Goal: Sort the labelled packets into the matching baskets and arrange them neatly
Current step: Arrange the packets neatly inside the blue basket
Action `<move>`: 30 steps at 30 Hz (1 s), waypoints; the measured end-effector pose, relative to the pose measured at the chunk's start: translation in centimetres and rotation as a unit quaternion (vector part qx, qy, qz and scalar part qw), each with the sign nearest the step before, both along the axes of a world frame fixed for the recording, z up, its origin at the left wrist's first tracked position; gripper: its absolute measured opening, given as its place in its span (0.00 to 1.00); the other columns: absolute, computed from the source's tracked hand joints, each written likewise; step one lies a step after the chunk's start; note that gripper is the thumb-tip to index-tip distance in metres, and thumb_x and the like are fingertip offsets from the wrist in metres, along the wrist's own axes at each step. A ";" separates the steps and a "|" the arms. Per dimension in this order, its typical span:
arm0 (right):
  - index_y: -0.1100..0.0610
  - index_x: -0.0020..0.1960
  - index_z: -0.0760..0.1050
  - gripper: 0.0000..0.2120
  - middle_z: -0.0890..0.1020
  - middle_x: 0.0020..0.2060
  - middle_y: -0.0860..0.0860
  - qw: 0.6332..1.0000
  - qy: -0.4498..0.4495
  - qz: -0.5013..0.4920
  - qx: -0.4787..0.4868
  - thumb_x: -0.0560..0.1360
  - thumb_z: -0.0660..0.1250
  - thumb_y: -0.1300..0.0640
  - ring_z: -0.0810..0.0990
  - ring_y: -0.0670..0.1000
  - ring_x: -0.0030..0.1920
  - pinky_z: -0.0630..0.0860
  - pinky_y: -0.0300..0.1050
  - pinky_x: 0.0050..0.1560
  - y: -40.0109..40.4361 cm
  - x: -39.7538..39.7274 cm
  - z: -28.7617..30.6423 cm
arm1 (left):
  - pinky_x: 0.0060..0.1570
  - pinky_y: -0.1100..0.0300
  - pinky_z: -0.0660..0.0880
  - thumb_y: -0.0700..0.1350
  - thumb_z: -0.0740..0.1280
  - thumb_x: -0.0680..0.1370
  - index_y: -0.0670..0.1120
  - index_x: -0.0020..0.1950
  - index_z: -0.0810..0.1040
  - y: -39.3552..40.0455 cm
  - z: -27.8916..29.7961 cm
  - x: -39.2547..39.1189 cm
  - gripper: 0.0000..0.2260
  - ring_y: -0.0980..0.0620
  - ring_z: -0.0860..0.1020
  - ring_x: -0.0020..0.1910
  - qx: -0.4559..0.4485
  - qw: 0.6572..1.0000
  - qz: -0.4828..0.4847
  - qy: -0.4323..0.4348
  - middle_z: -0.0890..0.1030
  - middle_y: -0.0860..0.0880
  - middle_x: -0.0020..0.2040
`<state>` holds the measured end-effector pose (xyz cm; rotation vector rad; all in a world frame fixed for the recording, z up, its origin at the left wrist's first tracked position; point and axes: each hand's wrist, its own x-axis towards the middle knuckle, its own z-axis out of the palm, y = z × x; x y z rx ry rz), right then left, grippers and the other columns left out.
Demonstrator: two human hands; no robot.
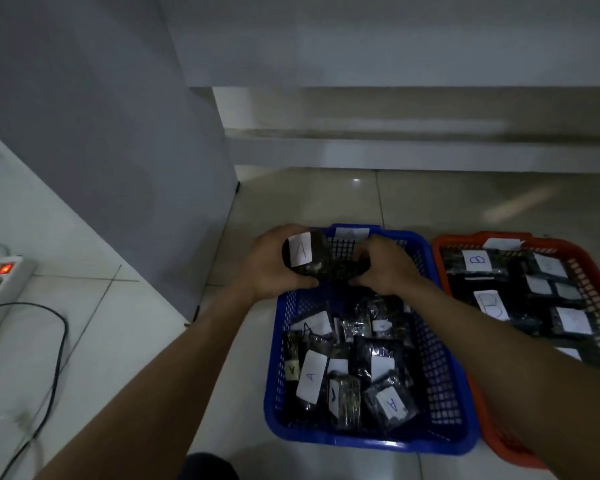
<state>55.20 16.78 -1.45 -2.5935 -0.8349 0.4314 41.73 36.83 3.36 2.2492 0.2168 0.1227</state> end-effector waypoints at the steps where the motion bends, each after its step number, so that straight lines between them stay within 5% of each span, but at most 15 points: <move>1: 0.53 0.54 0.80 0.21 0.81 0.55 0.50 0.997 0.033 -0.028 0.061 0.65 0.83 0.53 0.80 0.52 0.56 0.78 0.47 0.55 -0.6 0.0 0.5 | 0.48 0.72 0.72 0.45 0.84 0.60 0.53 0.64 0.75 -0.2 0.0 -0.1 0.35 0.55 0.76 0.55 0.000 1.000 0.001 -0.003 0.78 0.53 0.58; 3: 0.55 0.48 0.78 0.17 0.84 0.50 0.50 0.976 0.112 -0.068 0.176 0.66 0.83 0.55 0.83 0.52 0.53 0.79 0.47 0.54 -2.1 -0.2 2.3 | 0.54 0.62 0.76 0.45 0.84 0.60 0.53 0.64 0.75 -0.4 0.0 -0.2 0.35 0.53 0.76 0.56 -0.002 1.000 0.002 -0.010 0.78 0.52 0.58; 7: 0.53 0.55 0.81 0.18 0.87 0.50 0.49 0.923 0.259 -0.093 0.269 0.68 0.81 0.54 0.84 0.48 0.54 0.79 0.50 0.59 -6.4 -2.0 5.6 | 0.56 0.54 0.78 0.46 0.84 0.59 0.57 0.63 0.75 -0.8 -0.3 -0.4 0.36 0.53 0.77 0.56 -0.021 1.000 0.006 -0.022 0.78 0.52 0.58; 9: 0.53 0.55 0.81 0.22 0.87 0.50 0.49 0.929 0.245 -0.104 0.256 0.64 0.83 0.51 0.85 0.48 0.53 0.80 0.54 0.60 -8.7 -3.3 6.1 | 0.56 0.59 0.77 0.46 0.84 0.59 0.56 0.64 0.76 -1.3 -0.6 -0.4 0.36 0.54 0.77 0.56 -0.020 0.999 0.008 -0.025 0.78 0.53 0.58; 14: 0.44 0.60 0.71 0.33 0.84 0.49 0.49 0.942 0.241 -0.108 0.205 0.61 0.84 0.47 0.86 0.49 0.46 0.84 0.50 0.35 -12.6 -7.6 5.0 | 0.48 0.74 0.71 0.43 0.84 0.60 0.56 0.62 0.75 -2.3 -0.8 -0.7 0.34 0.63 0.74 0.51 -0.035 0.999 0.021 -0.004 0.76 0.57 0.56; 18: 0.51 0.55 0.77 0.19 0.85 0.48 0.51 0.945 0.274 -0.064 0.164 0.68 0.80 0.52 0.87 0.52 0.42 0.84 0.57 0.32 -13.5 -8.5 4.0 | 0.46 0.79 0.69 0.42 0.84 0.60 0.50 0.67 0.75 -2.4 -1.4 -1.0 0.37 0.59 0.75 0.54 -0.040 0.999 0.024 0.020 0.76 0.53 0.60; 21: 0.49 0.53 0.78 0.16 0.83 0.51 0.53 0.952 0.292 -0.021 0.087 0.69 0.80 0.53 0.87 0.54 0.40 0.85 0.53 0.36 -13.4 -7.9 3.8 | 0.47 0.79 0.68 0.42 0.84 0.60 0.50 0.67 0.74 -2.2 -1.3 -1.1 0.38 0.56 0.74 0.57 -0.034 0.999 0.015 0.023 0.75 0.51 0.62; 26: 0.45 0.57 0.81 0.16 0.79 0.53 0.42 0.979 0.166 0.078 -0.089 0.71 0.78 0.48 0.83 0.44 0.45 0.80 0.38 0.44 -11.8 -6.7 4.6 | 0.49 0.74 0.70 0.47 0.85 0.59 0.54 0.64 0.75 -1.8 -0.8 -1.2 0.36 0.59 0.76 0.55 -0.026 1.000 0.014 0.010 0.78 0.53 0.59; 28: 0.48 0.54 0.83 0.12 0.79 0.47 0.38 0.988 0.106 0.095 -0.066 0.72 0.77 0.47 0.78 0.37 0.42 0.71 0.30 0.41 -10.1 -5.7 5.4 | 0.49 0.73 0.72 0.49 0.85 0.58 0.57 0.63 0.76 -1.4 -0.5 -1.3 0.35 0.65 0.76 0.54 -0.031 0.999 0.017 0.003 0.79 0.56 0.58; 30: 0.50 0.51 0.84 0.08 0.81 0.44 0.38 0.993 0.083 0.084 -0.001 0.74 0.75 0.49 0.78 0.36 0.40 0.72 0.33 0.44 -7.4 -4.0 5.7 | 0.46 0.76 0.72 0.48 0.85 0.58 0.56 0.62 0.77 -0.9 -0.1 -1.4 0.35 0.71 0.75 0.53 -0.038 0.999 0.019 -0.003 0.79 0.58 0.57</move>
